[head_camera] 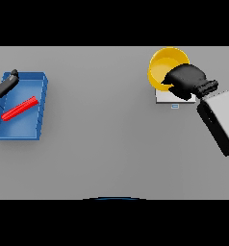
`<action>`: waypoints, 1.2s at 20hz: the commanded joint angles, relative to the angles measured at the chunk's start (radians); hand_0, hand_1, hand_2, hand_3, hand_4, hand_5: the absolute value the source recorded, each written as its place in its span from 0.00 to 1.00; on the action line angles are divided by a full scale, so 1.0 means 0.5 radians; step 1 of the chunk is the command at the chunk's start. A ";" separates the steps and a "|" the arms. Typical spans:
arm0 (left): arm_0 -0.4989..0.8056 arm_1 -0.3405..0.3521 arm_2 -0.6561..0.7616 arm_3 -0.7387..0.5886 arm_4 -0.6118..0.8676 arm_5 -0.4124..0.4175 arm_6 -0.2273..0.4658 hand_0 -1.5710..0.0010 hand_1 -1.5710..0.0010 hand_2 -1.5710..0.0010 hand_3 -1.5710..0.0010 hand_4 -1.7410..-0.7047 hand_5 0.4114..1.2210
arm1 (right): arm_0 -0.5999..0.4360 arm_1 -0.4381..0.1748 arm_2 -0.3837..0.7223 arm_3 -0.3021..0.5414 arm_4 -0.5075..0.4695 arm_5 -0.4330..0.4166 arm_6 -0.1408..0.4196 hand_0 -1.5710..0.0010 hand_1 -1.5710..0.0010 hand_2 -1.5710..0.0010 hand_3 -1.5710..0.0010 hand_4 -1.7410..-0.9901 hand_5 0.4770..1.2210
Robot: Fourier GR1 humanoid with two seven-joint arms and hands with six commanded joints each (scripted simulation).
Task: Pick up the red beaker and tilt it to pour out 1 green nut into yellow bowl. Pick up the yellow bowl and place it on the metallic measuring scale.
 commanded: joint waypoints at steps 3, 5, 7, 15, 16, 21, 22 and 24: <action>-0.002 0.012 -0.012 -0.006 -0.010 -0.014 0.014 1.00 1.00 1.00 1.00 0.99 0.39 | -0.032 0.015 -0.029 0.186 0.001 -0.061 -0.042 0.00 0.00 0.05 0.26 0.00 1.00; 0.005 -0.004 -0.013 0.001 -0.008 -0.008 0.009 1.00 1.00 1.00 1.00 0.98 0.38 | -0.036 0.024 -0.047 0.298 0.013 -0.124 -0.053 0.00 0.00 0.06 0.21 0.00 1.00; 0.008 0.010 -0.006 -0.015 0.001 -0.007 0.014 1.00 1.00 1.00 1.00 0.98 0.37 | -0.082 0.061 -0.069 0.439 0.016 -0.164 -0.047 0.00 0.00 0.08 0.18 0.00 1.00; 0.019 0.007 -0.012 -0.030 -0.001 -0.006 0.002 1.00 1.00 1.00 1.00 0.98 0.37 | -0.103 0.115 -0.119 0.630 -0.041 -0.145 -0.098 0.10 0.00 0.13 0.05 0.00 1.00; 0.015 0.001 -0.014 -0.022 -0.002 -0.008 0.012 1.00 1.00 1.00 1.00 0.98 0.37 | -0.096 0.104 -0.120 0.640 -0.042 -0.141 -0.118 0.11 0.00 0.12 0.09 0.00 1.00; -0.012 -0.024 -0.012 0.022 -0.008 -0.012 0.012 1.00 1.00 1.00 1.00 0.97 0.39 | -0.122 0.114 -0.165 0.698 -0.081 -0.085 -0.117 0.54 0.38 0.34 0.47 0.16 0.80; -0.004 -0.027 -0.014 0.028 -0.009 -0.022 -0.010 1.00 1.00 1.00 1.00 0.97 0.39 | -0.114 0.110 -0.164 0.710 -0.078 -0.072 -0.106 0.63 0.47 0.42 0.53 0.20 0.72; -0.016 -0.031 -0.015 0.026 -0.005 -0.025 0.013 1.00 1.00 1.00 1.00 0.98 0.38 | -0.120 0.109 -0.153 0.686 -0.074 -0.035 -0.076 0.76 0.63 0.56 0.61 0.27 0.61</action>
